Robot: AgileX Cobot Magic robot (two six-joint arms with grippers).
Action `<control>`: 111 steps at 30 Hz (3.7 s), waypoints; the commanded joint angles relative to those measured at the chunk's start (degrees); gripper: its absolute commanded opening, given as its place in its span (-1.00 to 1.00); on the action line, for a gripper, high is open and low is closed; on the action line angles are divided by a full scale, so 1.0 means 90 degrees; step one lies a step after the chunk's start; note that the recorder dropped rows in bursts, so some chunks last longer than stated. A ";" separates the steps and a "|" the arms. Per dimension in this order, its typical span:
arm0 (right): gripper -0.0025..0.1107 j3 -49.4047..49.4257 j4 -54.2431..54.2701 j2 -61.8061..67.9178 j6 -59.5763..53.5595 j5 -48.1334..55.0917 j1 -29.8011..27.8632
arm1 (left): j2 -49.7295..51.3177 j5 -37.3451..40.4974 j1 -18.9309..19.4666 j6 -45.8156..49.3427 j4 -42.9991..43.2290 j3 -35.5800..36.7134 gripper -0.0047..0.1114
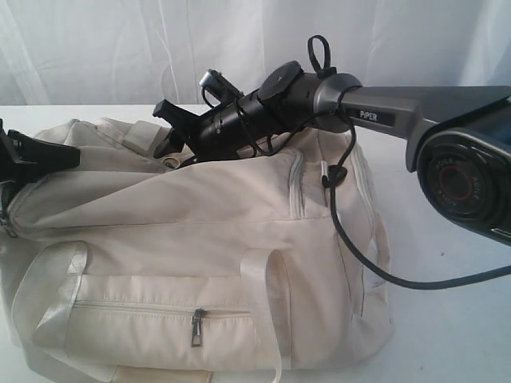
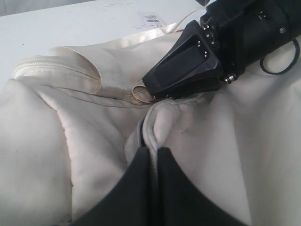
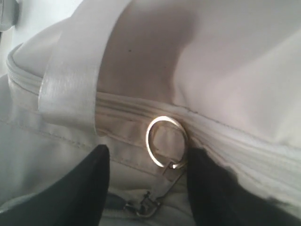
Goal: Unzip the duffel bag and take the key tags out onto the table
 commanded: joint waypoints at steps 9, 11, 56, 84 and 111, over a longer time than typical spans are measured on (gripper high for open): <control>-0.12 0.0153 -0.0091 0.0576 0.0045 -0.0037 0.0146 | -0.0082 -0.0031 0.0013 -0.0009 0.0103 0.0039 -0.92; -0.23 0.0153 -0.0091 0.0576 -0.0291 0.0106 0.0195 | -0.0082 -0.0031 0.0013 -0.0009 0.0103 0.0039 -0.92; 0.12 -0.0614 -0.0403 0.0170 -0.2490 0.0865 -0.0014 | -0.0409 -0.0451 -0.0144 0.0660 -0.0978 -0.0955 0.15; 0.12 -0.0614 -0.0489 0.0052 -0.2490 0.0006 -0.0098 | 0.0629 0.3140 -0.1834 0.0148 0.0103 -0.0564 0.00; -0.01 -0.0614 -0.0446 0.0340 -0.3810 -0.0217 0.0233 | 0.0629 0.2960 -0.1834 0.0137 0.0103 -0.0563 0.00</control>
